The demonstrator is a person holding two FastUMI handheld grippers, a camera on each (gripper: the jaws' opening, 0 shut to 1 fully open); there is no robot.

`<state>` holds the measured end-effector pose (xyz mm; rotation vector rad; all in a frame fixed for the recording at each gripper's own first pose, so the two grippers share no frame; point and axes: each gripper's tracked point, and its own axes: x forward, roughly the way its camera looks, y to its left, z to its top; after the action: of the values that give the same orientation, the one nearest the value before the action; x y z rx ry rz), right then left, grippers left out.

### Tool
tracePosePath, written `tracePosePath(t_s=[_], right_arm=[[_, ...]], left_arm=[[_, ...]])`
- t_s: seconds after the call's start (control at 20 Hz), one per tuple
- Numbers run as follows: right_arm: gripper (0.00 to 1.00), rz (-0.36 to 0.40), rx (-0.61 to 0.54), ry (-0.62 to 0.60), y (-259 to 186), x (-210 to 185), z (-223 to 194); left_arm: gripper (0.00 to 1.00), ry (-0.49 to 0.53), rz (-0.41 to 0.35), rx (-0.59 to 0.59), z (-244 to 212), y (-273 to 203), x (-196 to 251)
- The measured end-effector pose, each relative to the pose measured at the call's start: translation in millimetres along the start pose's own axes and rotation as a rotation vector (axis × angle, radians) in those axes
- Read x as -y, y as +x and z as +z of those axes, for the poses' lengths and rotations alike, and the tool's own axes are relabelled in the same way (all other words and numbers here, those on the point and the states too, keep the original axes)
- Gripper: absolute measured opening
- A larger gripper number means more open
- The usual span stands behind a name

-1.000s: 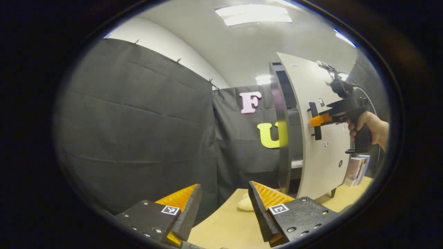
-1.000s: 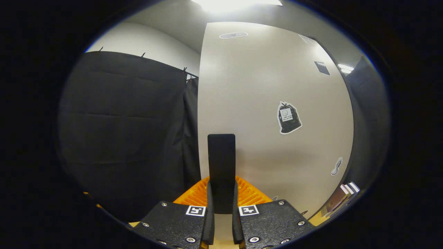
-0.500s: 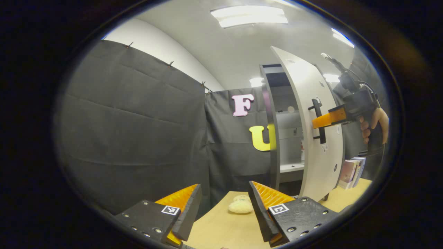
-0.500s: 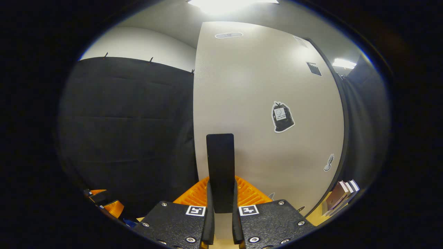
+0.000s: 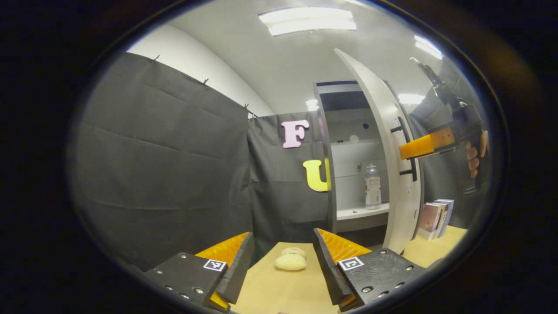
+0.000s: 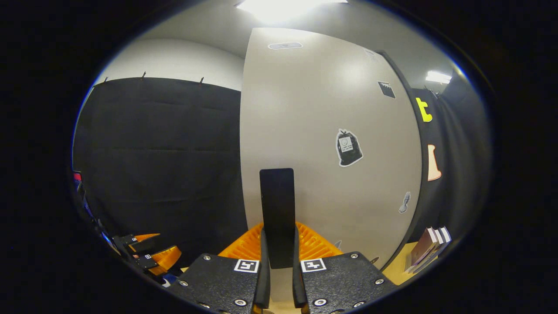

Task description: Open the cabinet door with the right hand, grasp the bottle in the cabinet with the left hand and place it on the coaster, then close the cabinet door with the right hand.

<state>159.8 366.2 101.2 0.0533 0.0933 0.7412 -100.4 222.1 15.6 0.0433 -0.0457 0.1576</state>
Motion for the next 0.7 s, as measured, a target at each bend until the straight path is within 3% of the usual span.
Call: tracePosePath(t_s=[0.15, 0.2, 0.7], right_arm=[[0.22, 0.018, -0.001, 0.006, 1.6, 6.1, -2.5], [0.21, 0.021, 0.0, 0.007, 2.9, 8.4, -3.9], [0.2, -0.001, 0.023, 0.0, -11.9, 20.0, -1.1]], left_arm=[[0.83, 0.001, -0.021, 0.008, 4.0, 0.2, 12.8], [0.78, 0.001, -0.031, 0.008, 4.1, 1.1, 17.1], [0.77, -0.02, -0.151, 0.016, 7.0, 9.6, 81.9]])
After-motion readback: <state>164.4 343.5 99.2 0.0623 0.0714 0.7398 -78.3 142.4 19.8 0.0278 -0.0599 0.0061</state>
